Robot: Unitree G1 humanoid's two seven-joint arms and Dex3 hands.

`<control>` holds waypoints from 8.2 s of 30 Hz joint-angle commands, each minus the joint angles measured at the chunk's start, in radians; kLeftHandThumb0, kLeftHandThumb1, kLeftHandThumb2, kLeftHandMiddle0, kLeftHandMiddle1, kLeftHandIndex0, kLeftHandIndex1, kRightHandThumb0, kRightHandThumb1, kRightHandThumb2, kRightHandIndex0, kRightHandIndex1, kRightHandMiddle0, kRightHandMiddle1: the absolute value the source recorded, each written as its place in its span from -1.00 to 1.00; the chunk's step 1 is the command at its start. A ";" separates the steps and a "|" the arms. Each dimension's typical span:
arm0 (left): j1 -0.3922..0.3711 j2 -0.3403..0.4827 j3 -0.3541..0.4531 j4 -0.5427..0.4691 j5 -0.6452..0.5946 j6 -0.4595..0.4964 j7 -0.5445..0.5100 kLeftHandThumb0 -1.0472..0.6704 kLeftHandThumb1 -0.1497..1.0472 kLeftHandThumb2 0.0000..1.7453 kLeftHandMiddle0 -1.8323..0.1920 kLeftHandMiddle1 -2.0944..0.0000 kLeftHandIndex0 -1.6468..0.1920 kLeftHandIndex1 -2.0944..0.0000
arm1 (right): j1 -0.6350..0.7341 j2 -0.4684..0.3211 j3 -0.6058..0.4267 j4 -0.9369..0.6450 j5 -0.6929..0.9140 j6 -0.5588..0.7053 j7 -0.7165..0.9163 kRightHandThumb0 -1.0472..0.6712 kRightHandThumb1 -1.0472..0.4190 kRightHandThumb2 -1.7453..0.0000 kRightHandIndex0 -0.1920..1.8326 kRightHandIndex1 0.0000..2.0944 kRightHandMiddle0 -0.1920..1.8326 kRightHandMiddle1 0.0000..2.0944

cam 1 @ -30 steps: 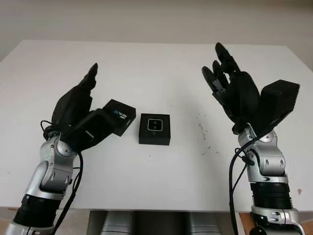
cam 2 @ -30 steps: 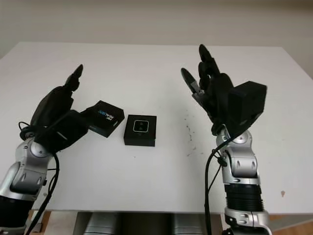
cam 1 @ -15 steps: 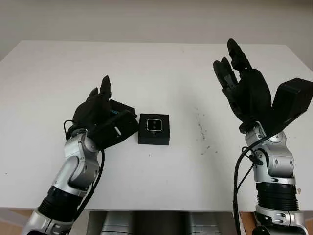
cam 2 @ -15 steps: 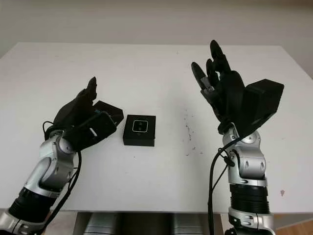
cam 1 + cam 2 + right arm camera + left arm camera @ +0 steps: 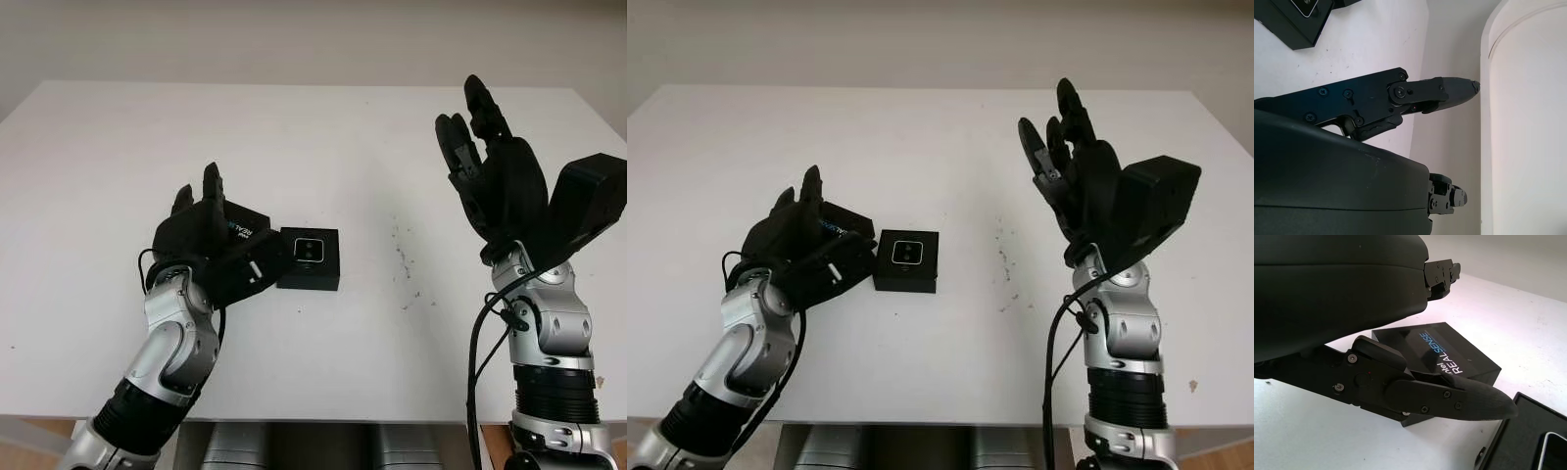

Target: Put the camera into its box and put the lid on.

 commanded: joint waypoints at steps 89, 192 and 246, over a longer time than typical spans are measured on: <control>-0.080 0.147 0.291 0.227 -0.395 -0.480 0.177 0.07 0.86 -0.94 0.30 -0.36 0.34 -0.08 | 0.058 -0.005 0.031 -0.016 -0.025 -0.019 0.059 -0.45 -1.00 0.64 -0.90 -0.96 -0.81 -0.92; -0.212 0.353 0.083 0.389 -0.324 -0.793 -0.217 -0.90 0.94 -0.94 0.99 0.95 0.92 0.94 | -0.016 -0.158 0.019 -0.030 -0.061 -0.052 0.147 -0.59 -1.00 0.45 -1.00 -1.00 -1.00 -1.00; -0.153 0.294 0.085 0.377 -0.313 -0.683 -0.185 -0.32 0.74 -0.94 0.62 0.88 0.56 0.91 | 0.022 -0.144 0.019 -0.063 -0.055 -0.070 0.109 -0.52 -1.00 0.48 -1.00 -1.00 -1.00 -1.00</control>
